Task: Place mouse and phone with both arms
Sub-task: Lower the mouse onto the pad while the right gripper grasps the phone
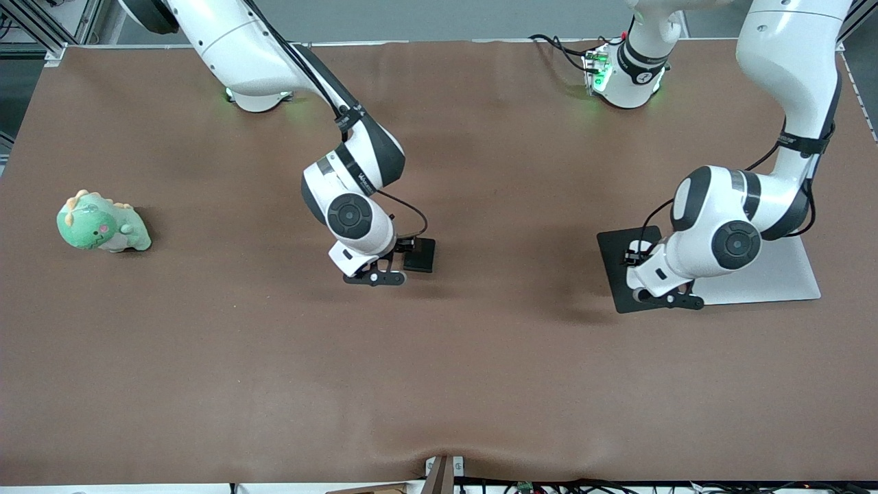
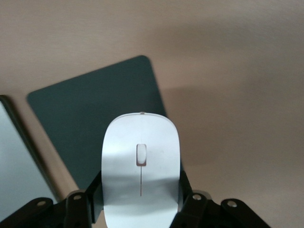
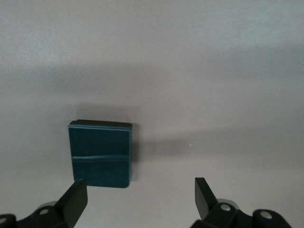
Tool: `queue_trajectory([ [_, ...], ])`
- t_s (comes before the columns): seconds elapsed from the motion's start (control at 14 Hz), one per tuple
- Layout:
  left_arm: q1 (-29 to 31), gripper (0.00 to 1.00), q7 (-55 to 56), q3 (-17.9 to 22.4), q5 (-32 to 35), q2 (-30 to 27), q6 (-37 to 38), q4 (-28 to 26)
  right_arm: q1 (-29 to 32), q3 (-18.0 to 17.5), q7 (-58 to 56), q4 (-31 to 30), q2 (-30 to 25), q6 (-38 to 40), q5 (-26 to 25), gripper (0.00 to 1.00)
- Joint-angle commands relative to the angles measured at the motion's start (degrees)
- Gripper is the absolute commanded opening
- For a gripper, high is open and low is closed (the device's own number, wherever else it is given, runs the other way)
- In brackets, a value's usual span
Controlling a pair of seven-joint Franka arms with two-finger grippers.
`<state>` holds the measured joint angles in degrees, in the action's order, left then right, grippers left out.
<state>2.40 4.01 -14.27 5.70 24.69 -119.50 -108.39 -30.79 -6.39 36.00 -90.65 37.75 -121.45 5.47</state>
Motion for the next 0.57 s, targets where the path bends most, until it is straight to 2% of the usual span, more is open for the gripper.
queue_trajectory([
  [0.0,0.06,0.0,-0.41,-0.93,0.54,0.09,0.23,-0.85,-1.63,0.15,3.02,0.48,2.15,-2.99,0.33,1.0],
  [0.21,0.76,0.0,-0.15,-0.85,0.46,0.44,-0.64,-1.91,-2.6,0.15,4.25,0.48,3.47,-5.01,1.47,1.0],
  [0.5,5.32,0.0,1.09,-0.84,0.54,1.67,-4.76,-3.66,-3.05,0.15,6.19,0.65,5.93,-9.67,1.83,1.0],
])
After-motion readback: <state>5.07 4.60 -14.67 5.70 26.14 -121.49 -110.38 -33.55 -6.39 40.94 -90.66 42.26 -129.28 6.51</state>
